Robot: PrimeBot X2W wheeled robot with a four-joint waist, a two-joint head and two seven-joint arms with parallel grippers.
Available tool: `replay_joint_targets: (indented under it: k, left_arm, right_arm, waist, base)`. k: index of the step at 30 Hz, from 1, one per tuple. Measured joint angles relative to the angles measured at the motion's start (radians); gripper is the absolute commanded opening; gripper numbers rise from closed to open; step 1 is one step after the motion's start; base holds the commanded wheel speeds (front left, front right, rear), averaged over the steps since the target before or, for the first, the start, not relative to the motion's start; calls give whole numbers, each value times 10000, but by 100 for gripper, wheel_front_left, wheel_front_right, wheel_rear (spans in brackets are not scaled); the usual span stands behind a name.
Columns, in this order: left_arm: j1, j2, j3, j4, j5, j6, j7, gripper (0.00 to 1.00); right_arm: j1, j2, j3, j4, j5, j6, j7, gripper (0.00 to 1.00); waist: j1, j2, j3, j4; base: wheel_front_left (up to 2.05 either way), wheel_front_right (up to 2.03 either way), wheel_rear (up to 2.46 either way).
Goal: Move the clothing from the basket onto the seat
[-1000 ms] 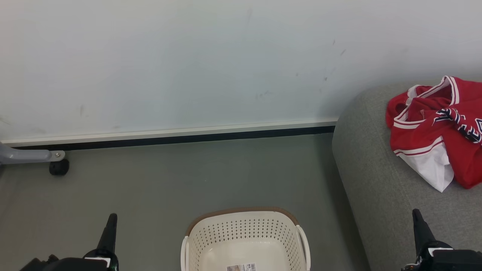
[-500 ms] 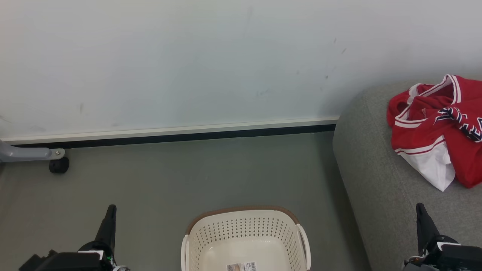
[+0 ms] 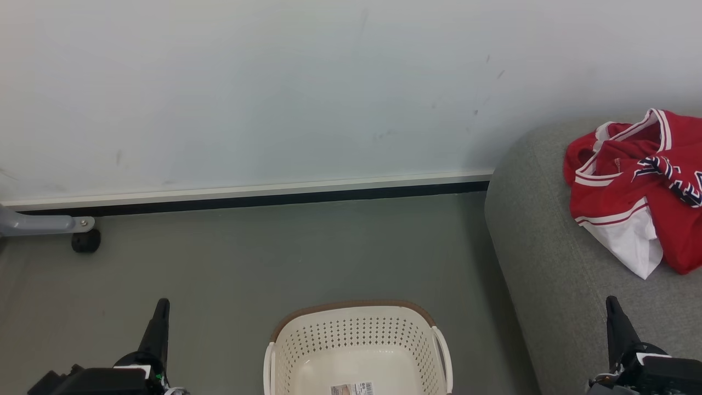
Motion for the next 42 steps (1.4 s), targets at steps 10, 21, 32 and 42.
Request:
replay_joint_targets:
  k: [10, 21, 32, 42]
  left_arm:
    - [0, -2, 0, 2, 0, 0, 0, 0]
    - [0, -2, 0, 4, 0, 0, 0, 0]
    - [0, -2, -2, 4, 0, -2, 0, 0]
    - [0, -2, -2, 6, 0, -2, 0, 0]
  right_arm:
    - [0, 2, 0, 0, 0, 0, 0, 0]
    - [0, 2, 2, 2, 0, 2, 0, 0]
    - [0, 2, 2, 6, 0, 2, 0, 0]
    - [0, 2, 2, 8, 0, 46, 0, 0]
  waist:
    - [0, 0, -1, 0]
    - [0, 0, -1, 0]
    - [0, 0, -1, 0]
    - [0, 0, -1, 0]
  base:
    - [0, 0, 0]
    - [0, 0, 0]
    - [0, 0, 0]
    - [0, 0, 0]
